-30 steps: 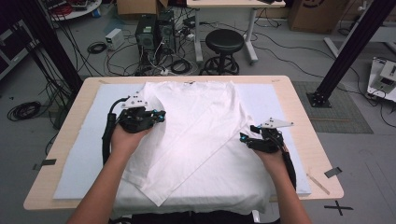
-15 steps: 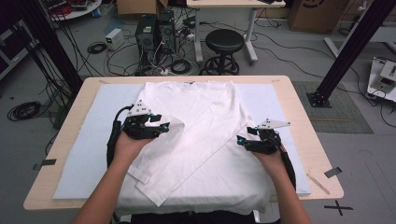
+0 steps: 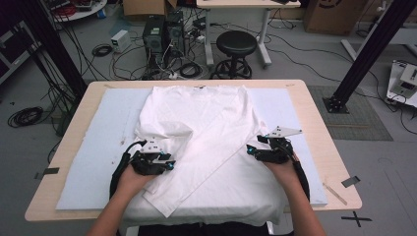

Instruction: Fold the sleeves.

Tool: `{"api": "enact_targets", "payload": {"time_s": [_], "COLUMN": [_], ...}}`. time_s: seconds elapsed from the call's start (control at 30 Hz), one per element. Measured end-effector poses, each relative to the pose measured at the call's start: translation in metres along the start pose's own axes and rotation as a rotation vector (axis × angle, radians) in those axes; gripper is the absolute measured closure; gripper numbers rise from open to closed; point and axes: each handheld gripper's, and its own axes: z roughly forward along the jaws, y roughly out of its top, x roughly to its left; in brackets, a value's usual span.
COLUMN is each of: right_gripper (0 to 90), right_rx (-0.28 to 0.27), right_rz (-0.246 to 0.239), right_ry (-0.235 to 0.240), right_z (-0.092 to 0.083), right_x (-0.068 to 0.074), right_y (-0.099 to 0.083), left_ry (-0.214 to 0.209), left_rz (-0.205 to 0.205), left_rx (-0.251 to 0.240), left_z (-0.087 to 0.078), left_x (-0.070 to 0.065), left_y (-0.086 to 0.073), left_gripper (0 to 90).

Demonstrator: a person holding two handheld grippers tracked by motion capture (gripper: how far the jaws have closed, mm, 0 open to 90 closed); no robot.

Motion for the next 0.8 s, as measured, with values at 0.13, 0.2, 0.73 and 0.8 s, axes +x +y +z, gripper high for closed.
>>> {"api": "enact_targets", "payload": {"time_s": [0.13,0.2,0.73,0.8], "right_gripper": [37.9,37.9,37.8,37.8], "right_rx": [0.006,0.006,0.008,0.007], "right_rz": [-0.006,-0.001,0.008,0.006], "right_ry": [-0.003,-0.005,-0.007,-0.01], "right_z": [0.001,0.001,0.001,0.0], "right_x": [0.001,0.0,-0.004,-0.003], "right_y": [0.001,0.001,0.0,0.0], "left_ry": [0.025,0.02,-0.057,-0.063], "left_rz": [0.035,0.027,0.078,0.081], "left_rx": [0.002,-0.026,-0.207,-0.208], "left_z": [-0.006,-0.015,-0.032,-0.026], "left_x": [-0.003,-0.005,-0.033,-0.037], "left_y": [0.01,0.014,0.079,0.088], "left_gripper": [85.1,86.5,87.2,87.2]}}
